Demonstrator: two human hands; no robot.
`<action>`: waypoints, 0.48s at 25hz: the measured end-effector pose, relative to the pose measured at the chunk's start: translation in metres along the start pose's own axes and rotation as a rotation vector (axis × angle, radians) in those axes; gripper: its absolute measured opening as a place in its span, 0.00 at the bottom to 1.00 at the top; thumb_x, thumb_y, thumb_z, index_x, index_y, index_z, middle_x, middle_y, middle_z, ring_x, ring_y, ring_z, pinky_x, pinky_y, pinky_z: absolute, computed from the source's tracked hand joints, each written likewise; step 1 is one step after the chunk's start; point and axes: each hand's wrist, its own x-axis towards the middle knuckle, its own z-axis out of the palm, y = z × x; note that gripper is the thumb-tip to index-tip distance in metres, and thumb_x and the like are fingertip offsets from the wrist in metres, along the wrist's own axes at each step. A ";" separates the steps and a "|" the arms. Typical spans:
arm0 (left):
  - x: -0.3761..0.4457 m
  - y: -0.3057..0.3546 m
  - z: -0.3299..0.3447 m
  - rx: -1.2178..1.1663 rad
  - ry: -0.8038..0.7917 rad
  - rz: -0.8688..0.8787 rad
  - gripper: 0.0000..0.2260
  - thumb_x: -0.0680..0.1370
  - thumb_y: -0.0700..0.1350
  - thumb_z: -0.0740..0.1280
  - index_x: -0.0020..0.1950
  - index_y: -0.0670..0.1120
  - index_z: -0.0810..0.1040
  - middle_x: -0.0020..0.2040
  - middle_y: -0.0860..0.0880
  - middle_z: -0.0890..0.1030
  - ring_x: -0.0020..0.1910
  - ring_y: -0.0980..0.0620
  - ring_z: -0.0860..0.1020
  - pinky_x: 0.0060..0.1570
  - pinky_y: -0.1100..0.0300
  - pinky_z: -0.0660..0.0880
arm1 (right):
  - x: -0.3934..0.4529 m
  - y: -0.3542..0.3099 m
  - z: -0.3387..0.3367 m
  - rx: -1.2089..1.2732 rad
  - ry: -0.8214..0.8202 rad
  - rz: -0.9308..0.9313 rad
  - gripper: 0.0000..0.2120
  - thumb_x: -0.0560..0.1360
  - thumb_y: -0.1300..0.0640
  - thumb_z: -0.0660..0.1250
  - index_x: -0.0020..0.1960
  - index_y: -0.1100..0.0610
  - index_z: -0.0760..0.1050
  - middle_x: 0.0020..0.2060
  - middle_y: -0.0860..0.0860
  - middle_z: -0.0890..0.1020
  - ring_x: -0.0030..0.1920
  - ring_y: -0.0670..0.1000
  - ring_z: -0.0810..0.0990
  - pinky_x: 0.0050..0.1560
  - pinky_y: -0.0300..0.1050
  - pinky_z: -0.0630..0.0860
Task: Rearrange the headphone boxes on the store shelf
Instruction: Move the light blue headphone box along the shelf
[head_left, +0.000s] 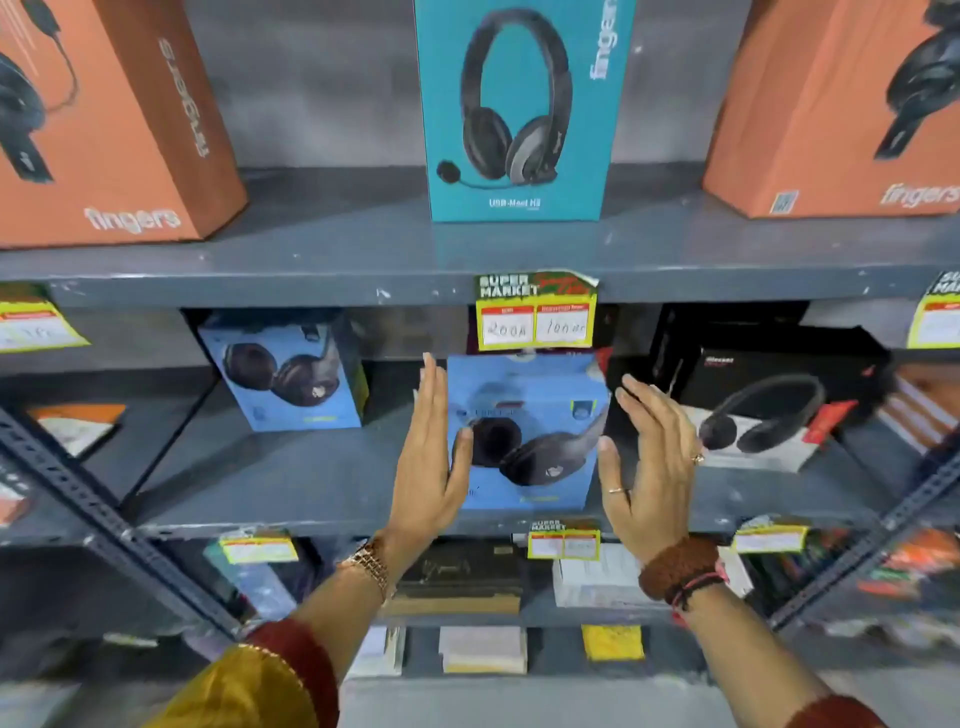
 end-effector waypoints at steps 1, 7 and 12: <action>-0.003 -0.008 0.007 -0.010 -0.013 -0.094 0.30 0.83 0.46 0.56 0.79 0.54 0.42 0.81 0.57 0.41 0.80 0.56 0.45 0.77 0.54 0.55 | -0.007 0.008 0.008 -0.004 -0.037 0.040 0.20 0.75 0.58 0.59 0.66 0.60 0.68 0.66 0.52 0.70 0.68 0.54 0.66 0.73 0.39 0.53; -0.011 -0.052 0.030 -0.300 -0.136 -0.688 0.35 0.78 0.57 0.61 0.80 0.51 0.48 0.81 0.51 0.53 0.79 0.52 0.53 0.77 0.50 0.55 | -0.021 0.042 0.044 0.323 -0.303 0.682 0.33 0.75 0.44 0.60 0.76 0.50 0.50 0.76 0.48 0.56 0.76 0.48 0.55 0.75 0.45 0.53; -0.011 -0.072 0.036 -0.398 -0.200 -0.730 0.35 0.72 0.57 0.69 0.75 0.49 0.63 0.69 0.48 0.75 0.68 0.49 0.74 0.69 0.44 0.70 | -0.013 0.048 0.056 0.620 -0.393 0.986 0.26 0.77 0.46 0.58 0.73 0.48 0.58 0.70 0.48 0.69 0.69 0.49 0.67 0.64 0.40 0.63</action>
